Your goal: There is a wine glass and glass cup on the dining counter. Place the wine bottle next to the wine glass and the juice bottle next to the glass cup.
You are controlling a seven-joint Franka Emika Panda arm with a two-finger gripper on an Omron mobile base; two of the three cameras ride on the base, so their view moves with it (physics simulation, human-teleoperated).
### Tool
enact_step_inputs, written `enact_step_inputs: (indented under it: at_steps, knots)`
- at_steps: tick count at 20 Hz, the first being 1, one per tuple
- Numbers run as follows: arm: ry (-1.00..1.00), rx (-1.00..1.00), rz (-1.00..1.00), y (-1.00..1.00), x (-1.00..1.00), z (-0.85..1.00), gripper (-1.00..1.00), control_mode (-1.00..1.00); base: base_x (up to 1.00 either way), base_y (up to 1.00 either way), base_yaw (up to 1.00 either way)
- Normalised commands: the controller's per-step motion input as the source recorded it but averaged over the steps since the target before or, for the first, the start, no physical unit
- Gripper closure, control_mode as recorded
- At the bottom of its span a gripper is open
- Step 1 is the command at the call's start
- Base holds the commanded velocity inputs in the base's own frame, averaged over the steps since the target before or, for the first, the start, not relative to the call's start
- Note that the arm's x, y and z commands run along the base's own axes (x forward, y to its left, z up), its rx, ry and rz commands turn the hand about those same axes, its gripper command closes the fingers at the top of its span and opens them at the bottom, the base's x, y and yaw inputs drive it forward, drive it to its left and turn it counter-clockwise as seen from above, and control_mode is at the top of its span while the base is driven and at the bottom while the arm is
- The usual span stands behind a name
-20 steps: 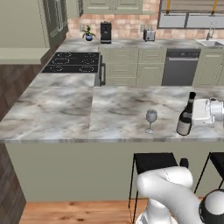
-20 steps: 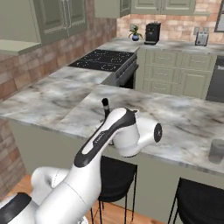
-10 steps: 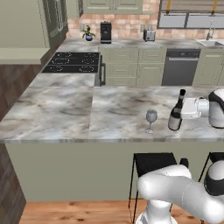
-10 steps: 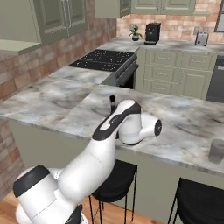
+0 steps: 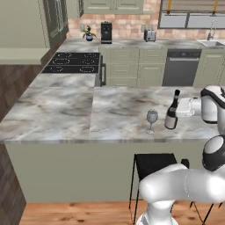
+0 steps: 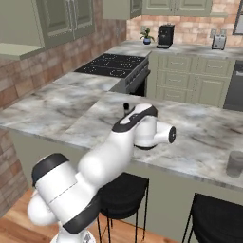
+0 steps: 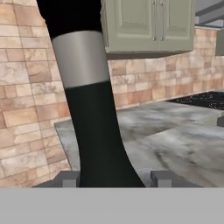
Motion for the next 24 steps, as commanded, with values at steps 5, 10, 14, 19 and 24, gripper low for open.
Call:
enact_step_inputs:
  at_steps: [5, 10, 14, 19, 24]
  knots:
    - [0.00, 0.00, 0.00, -0.08, 0.43, -0.29, 1.00, -1.00, 0.00, 0.00, 0.00]
    - [0.00, 0.00, 0.00, -0.13, 0.42, -0.28, 1.00, -1.00, 0.00, 0.00, 0.00]
    - [0.00, 0.00, 0.00, -0.24, 0.40, -0.25, 1.00, -1.00, 0.00, 0.00, 0.00]
    - [0.00, 0.00, 0.00, -0.24, 0.27, -0.25, 1.00, -1.00, 0.00, 0.00, 0.00]
    - [0.00, 0.02, 0.00, -0.17, 0.10, -0.25, 1.00, -1.00, 0.00, 0.00, 0.00]
